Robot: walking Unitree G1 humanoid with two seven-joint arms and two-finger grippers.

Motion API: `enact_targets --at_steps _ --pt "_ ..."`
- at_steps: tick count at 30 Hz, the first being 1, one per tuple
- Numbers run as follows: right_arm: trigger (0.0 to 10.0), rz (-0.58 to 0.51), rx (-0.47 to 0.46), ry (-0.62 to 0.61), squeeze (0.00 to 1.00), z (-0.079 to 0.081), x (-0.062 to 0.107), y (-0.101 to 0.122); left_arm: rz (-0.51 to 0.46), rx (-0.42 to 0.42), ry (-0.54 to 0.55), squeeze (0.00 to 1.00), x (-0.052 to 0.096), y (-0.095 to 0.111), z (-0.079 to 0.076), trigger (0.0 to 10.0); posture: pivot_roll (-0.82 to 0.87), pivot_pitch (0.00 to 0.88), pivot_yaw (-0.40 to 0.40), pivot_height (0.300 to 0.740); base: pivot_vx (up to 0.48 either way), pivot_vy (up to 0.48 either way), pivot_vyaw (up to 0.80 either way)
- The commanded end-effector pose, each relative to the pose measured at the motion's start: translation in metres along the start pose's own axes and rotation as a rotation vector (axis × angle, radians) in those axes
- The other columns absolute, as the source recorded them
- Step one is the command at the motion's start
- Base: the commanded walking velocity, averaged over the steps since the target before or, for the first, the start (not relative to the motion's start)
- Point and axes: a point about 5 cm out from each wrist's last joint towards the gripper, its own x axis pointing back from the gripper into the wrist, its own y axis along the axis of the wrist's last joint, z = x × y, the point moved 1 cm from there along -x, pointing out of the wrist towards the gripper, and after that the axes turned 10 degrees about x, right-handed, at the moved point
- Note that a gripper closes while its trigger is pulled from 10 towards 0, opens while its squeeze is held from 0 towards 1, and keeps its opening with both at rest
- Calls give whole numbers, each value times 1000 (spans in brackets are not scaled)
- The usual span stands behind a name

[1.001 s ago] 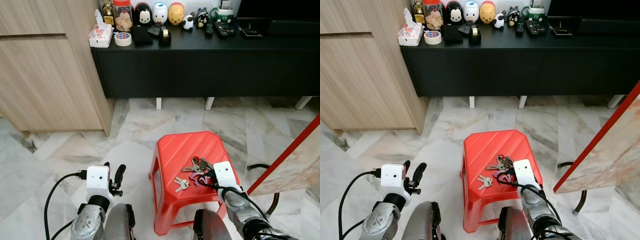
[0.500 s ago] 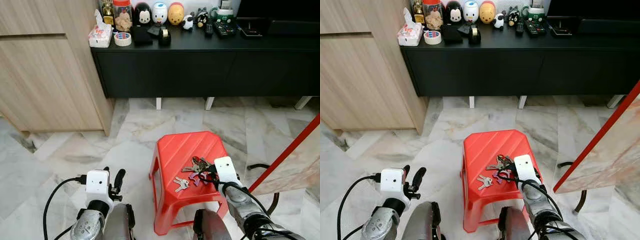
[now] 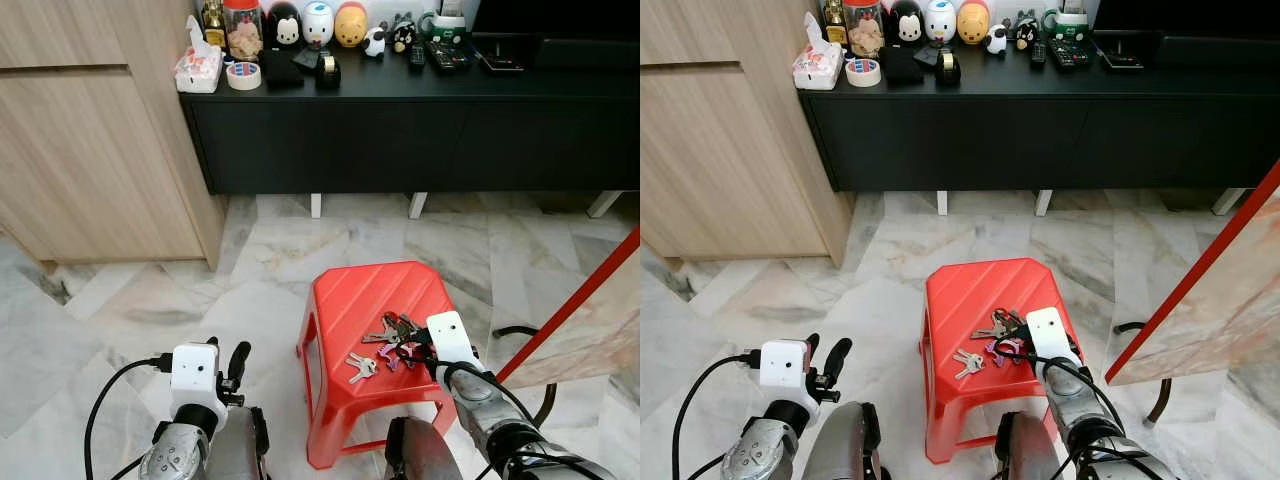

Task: Hang keys on a hook

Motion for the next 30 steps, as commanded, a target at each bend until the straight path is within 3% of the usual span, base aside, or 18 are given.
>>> enact_targets --at_steps 1,2,3,4,22,30 --pt "10000 53 -28 19 0 3 2 -13 12 -21 1 0 3 -1 -1 10000 151 150 -43 593 0 0 0" --pt "6824 53 -41 20 0 3 2 -13 12 -22 1 0 3 -1 -1 10000 154 152 -43 593 0 0 0" --pt "6824 52 -48 21 0 3 2 -13 12 -23 0 0 4 -1 -1 10000 154 152 -43 593 0 0 0" --pt "0 54 -53 22 0 3 2 -13 14 -25 0 0 4 -1 -1 10000 156 153 -42 593 0 0 0" --pt "0 77 -45 33 0 7 3 -20 26 -37 4 0 7 -3 -2 10000 161 159 -42 593 0 0 0" --pt "0 14 -71 53 0 11 2 -8 21 -40 12 0 5 -2 -1 10000 161 149 -46 593 0 0 0"
